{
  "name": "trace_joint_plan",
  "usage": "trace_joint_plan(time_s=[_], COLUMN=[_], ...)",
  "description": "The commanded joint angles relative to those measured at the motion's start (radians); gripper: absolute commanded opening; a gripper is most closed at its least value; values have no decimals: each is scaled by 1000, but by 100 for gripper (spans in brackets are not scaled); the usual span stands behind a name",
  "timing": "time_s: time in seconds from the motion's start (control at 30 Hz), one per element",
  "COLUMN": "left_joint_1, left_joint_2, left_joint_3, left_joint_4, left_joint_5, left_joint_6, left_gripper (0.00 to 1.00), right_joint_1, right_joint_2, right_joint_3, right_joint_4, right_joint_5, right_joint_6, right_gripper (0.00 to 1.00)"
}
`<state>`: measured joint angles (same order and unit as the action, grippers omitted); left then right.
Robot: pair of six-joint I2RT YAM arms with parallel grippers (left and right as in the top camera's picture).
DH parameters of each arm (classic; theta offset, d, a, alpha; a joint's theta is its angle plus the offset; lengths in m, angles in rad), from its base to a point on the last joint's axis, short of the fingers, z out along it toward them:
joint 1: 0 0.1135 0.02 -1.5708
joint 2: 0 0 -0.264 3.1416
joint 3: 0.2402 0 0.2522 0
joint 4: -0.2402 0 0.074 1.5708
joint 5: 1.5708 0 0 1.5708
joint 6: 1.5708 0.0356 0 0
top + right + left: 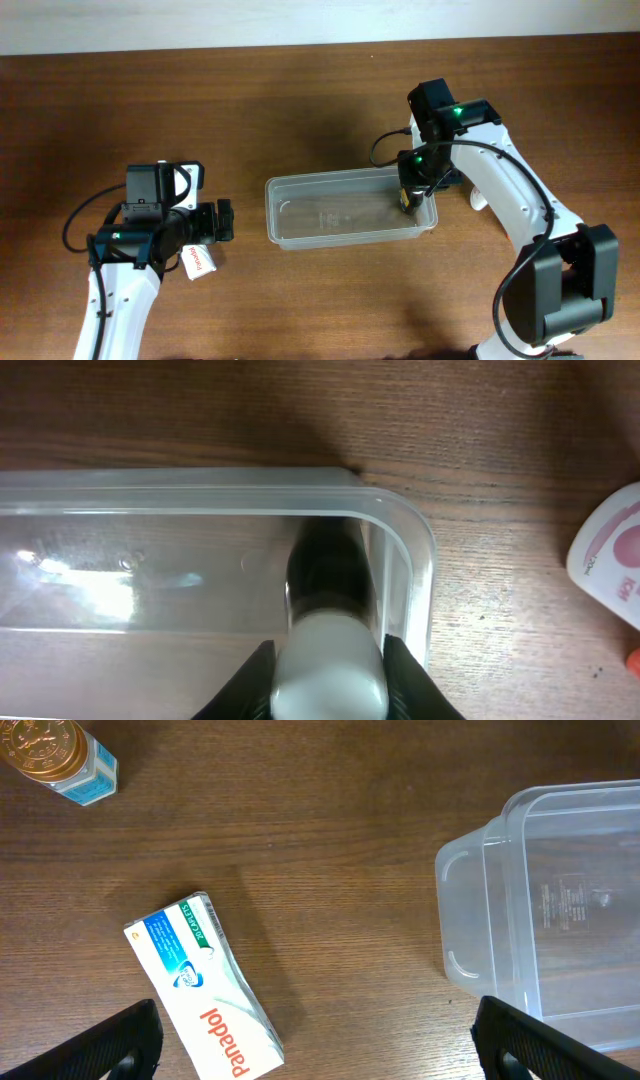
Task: Pack container
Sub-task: 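Carry the black-capped bottle into the container's right end and release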
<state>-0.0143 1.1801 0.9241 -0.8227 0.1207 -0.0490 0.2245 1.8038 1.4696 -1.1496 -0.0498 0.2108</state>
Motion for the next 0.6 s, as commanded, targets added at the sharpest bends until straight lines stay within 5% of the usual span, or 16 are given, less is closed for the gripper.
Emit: trace_joint_plan(time_s=[0.0,0.3,0.57], left_joint_1=[4,4,4], left_joint_2=[2,2,2], left_joint_3=[19,19,19], left_joint_4=[2,3,6], left_joint_5=[6,6,7], left_joint_6=[1,1,1], left_gripper=[99,99,99], right_joint_1=[6,-82,-388], right_joint_2=[-43,-300,-323], right_joint_3=[8,107,105], right_joint_4=[-3,-40,-78], right_joint_5=[13,85,56], right_joint_6=[3,-14,-64], right_gripper=[31,65,72])
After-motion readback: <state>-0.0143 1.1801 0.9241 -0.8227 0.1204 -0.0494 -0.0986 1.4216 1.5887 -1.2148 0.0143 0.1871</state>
